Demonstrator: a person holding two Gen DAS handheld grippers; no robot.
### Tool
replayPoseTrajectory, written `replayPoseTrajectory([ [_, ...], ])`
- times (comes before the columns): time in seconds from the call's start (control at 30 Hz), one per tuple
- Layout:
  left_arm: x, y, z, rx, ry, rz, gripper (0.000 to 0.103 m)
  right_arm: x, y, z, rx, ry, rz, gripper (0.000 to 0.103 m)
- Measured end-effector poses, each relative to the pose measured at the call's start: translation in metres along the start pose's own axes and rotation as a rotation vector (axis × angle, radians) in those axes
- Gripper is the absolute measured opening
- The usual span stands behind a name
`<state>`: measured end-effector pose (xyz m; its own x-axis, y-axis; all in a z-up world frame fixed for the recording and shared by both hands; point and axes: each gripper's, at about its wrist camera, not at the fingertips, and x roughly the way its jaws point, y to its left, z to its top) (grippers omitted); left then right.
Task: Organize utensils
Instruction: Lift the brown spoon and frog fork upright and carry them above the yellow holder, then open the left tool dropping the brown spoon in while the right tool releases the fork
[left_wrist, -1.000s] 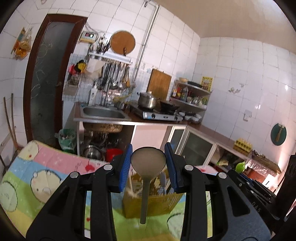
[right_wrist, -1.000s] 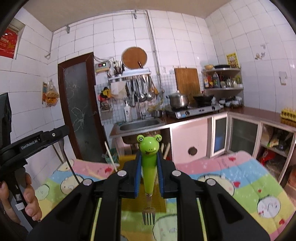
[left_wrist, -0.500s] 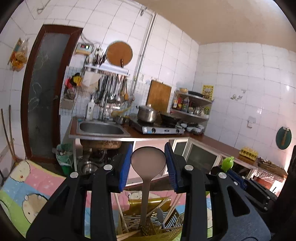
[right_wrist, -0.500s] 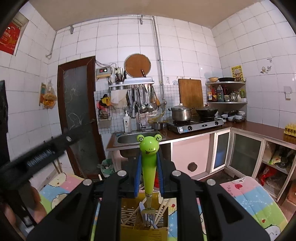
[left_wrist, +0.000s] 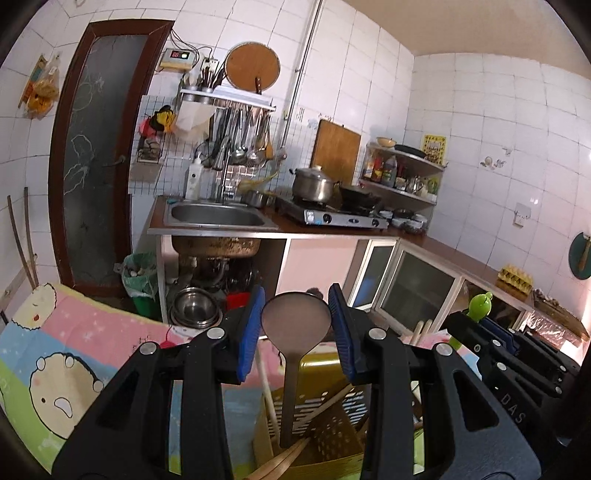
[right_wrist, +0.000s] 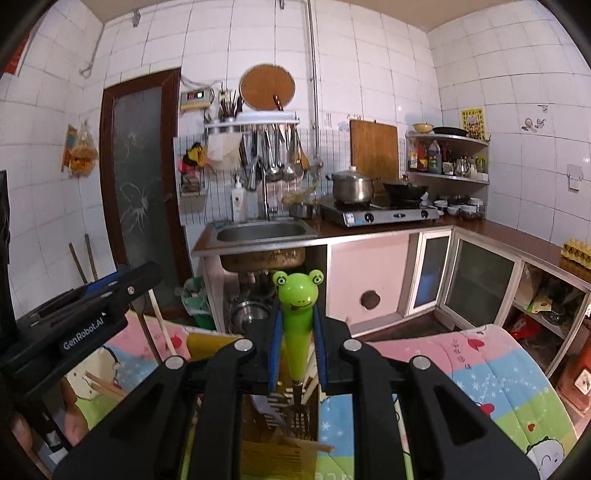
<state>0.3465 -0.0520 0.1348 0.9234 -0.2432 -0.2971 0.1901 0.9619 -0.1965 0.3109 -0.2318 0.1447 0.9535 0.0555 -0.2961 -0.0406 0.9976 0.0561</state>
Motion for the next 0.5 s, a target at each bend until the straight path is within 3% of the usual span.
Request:
replayPoseTrajectory([
  [0.4, 0.004, 0.008, -0.013, 0.036, 0.075, 0.048, 0.036, 0.024, -0.005, -0.019, -0.001, 0.172, -0.044, 0.020],
  [0.47, -0.005, 0.007, -0.009, 0.043, 0.080, 0.050, 0.044, 0.019, -0.008, -0.016, 0.002, 0.174, -0.049, 0.043],
  [0.5, -0.012, 0.005, -0.007, 0.048, 0.079, 0.052, 0.047, 0.015, -0.009, -0.013, 0.004, 0.168, -0.054, 0.048],
])
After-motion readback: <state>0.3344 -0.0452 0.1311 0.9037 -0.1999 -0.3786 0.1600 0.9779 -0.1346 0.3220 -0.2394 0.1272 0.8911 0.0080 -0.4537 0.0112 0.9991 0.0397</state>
